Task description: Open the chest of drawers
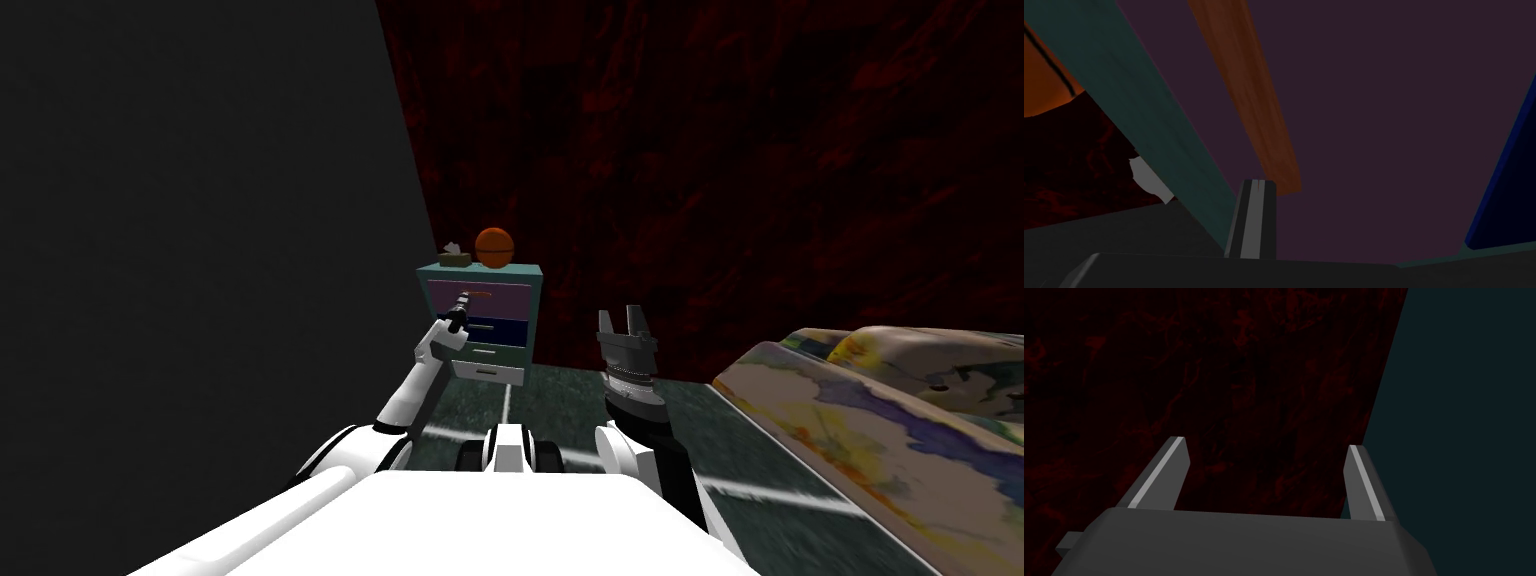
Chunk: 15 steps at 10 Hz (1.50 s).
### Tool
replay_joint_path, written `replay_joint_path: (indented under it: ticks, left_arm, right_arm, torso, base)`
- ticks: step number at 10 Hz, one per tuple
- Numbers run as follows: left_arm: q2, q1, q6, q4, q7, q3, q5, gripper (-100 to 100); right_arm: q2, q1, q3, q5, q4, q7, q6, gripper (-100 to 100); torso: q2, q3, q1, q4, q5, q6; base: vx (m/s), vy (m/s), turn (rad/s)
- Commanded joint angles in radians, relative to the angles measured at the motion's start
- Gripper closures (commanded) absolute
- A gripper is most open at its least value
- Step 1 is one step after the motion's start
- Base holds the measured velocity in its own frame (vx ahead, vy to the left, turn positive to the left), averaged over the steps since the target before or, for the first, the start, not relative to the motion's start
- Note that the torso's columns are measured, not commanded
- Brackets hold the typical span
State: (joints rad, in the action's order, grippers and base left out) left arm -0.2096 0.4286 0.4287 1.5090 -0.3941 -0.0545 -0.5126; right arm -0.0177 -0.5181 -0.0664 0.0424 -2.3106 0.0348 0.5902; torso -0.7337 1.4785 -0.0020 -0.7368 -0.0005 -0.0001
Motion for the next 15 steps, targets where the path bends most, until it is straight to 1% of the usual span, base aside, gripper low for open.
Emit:
replay_joint_path:
  ticks: [1, 2, 3, 4, 5, 6, 7, 8, 9, 10, 11, 12, 13, 14, 15]
  left_arm:
    - [0.049, 0.06, -0.017, -0.087, -0.05, 0.003, -0.052, 100]
    - [0.056, 0.086, -0.017, -0.113, -0.05, 0.003, -0.08, 100]
    - [0.056, 0.112, -0.017, -0.139, -0.05, 0.003, -0.091, 100]
    - [0.056, 0.13, -0.017, -0.167, -0.05, 0.003, -0.091, 100]
    - [0.056, 0.13, -0.017, -0.202, -0.05, 0.003, -0.091, 100]
    - [0.109, 0.182, -0.034, -0.238, -0.1, 0.006, -0.145, 100]
    - [0.112, 0.205, -0.034, -0.266, -0.1, 0.006, -0.178, 100]
    - [0.112, 0.237, -0.034, -0.299, -0.1, 0.006, -0.178, 100]
    - [0.112, 0.248, -0.034, -0.341, -0.1, 0.006, -0.178, 100]
    - [0.112, 0.248, -0.034, -0.36, -0.1, 0.006, -0.178, 100]
    - [0.158, 0.306, -0.051, -0.412, -0.15, 0.009, -0.23, 100]
    - [0.167, 0.347, -0.051, -0.462, -0.15, 0.009, -0.265, 100]
    - [0.167, 0.366, -0.051, -0.497, -0.15, 0.009, -0.265, 100]
    - [0.167, 0.366, -0.051, -0.509, -0.15, 0.009, -0.265, 100]
    - [0.214, 0.416, -0.069, -0.551, -0.2, 0.012, -0.31, 100]
  right_arm:
    - [0.0, 0.0, 0.0, 0.0, 0.0, 0.0, 0.0, 0]
    - [0.0, 0.0, 0.0, 0.0, 0.0, 0.0, 0.0, 0]
    - [0.0, 0.0, 0.0, 0.0, 0.0, 0.0, 0.0, 0]
    - [0.0, 0.0, 0.0, 0.0, 0.0, 0.0, 0.0, 0]
    - [0.0, 0.0, 0.0, 0.0, 0.0, 0.0, 0.0, 0]
    - [0.0, 0.0, 0.0, 0.0, 0.0, 0.0, 0.0, 0]
    - [0.0, 0.0, 0.0, 0.0, 0.0, 0.0, 0.0, 0]
    - [0.0, 0.0, 0.0, 0.0, 0.0, 0.0, 0.0, 0]
    - [0.0, 0.0, 0.0, 0.0, 0.0, 0.0, 0.0, 0]
    - [0.0, 0.0, 0.0, 0.0, 0.0, 0.0, 0.0, 0]
    - [0.0, 0.0, 0.0, 0.0, 0.0, 0.0, 0.0, 0]
    - [0.0, 0.0, 0.0, 0.0, 0.0, 0.0, 0.0, 0]
    - [0.0, 0.0, 0.0, 0.0, 0.0, 0.0, 0.0, 0]
    - [0.0, 0.0, 0.0, 0.0, 0.0, 0.0, 0.0, 0]
    - [0.0, 0.0, 0.0, 0.0, 0.0, 0.0, 0.0, 0]
  torso:
    - [0.001, 0.001, 0.0, 0.001, 0.0, 0.0]
    - [-0.008, -0.004, 0.004, -0.002, 0.001, 0.0]
    - [-0.011, -0.007, 0.005, -0.003, 0.001, 0.0]
    - [-0.006, -0.004, 0.001, -0.002, 0.0, 0.0]
    - [0.0, 0.0, -0.001, 0.0, 0.0, 0.0]
    - [0.002, 0.001, -0.001, 0.001, 0.0, 0.0]
    - [-0.006, -0.003, 0.005, -0.001, 0.001, 0.0]
    - [-0.009, -0.006, 0.004, -0.003, 0.001, 0.0]
    - [-0.006, -0.004, 0.001, -0.002, 0.0, 0.0]
    - [-0.002, -0.001, 0.0, 0.0, 0.0, 0.0]
    - [0.0, 0.0, 0.0, 0.0, 0.0, 0.0]
    - [-0.006, -0.003, 0.004, -0.002, 0.001, 0.001]
    - [-0.009, -0.006, 0.004, -0.003, 0.001, 0.0]
    - [-0.005, -0.004, 0.002, -0.002, 0.001, 0.0]
    - [-0.001, 0.0, 0.0, 0.0, 0.0, 0.0]
  base:
    - [-0.121, 0.074, -0.034]
    - [-0.169, 0.091, -0.045]
    - [-0.092, 0.046, -0.003]
    - [-0.025, 0.016, 0.008]
    - [0.008, 0.0, 0.003]
    - [-0.111, 0.083, -0.039]
    - [-0.143, 0.085, -0.045]
    - [-0.085, 0.036, 0.001]
    - [-0.039, 0.013, 0.009]
    - [-0.01, 0.0, 0.002]
    - [-0.115, 0.08, -0.036]
    - [-0.159, 0.085, -0.046]
    - [-0.097, 0.041, -0.005]
    - [-0.033, 0.015, 0.01]
    - [-0.139, 0.1, -0.029]
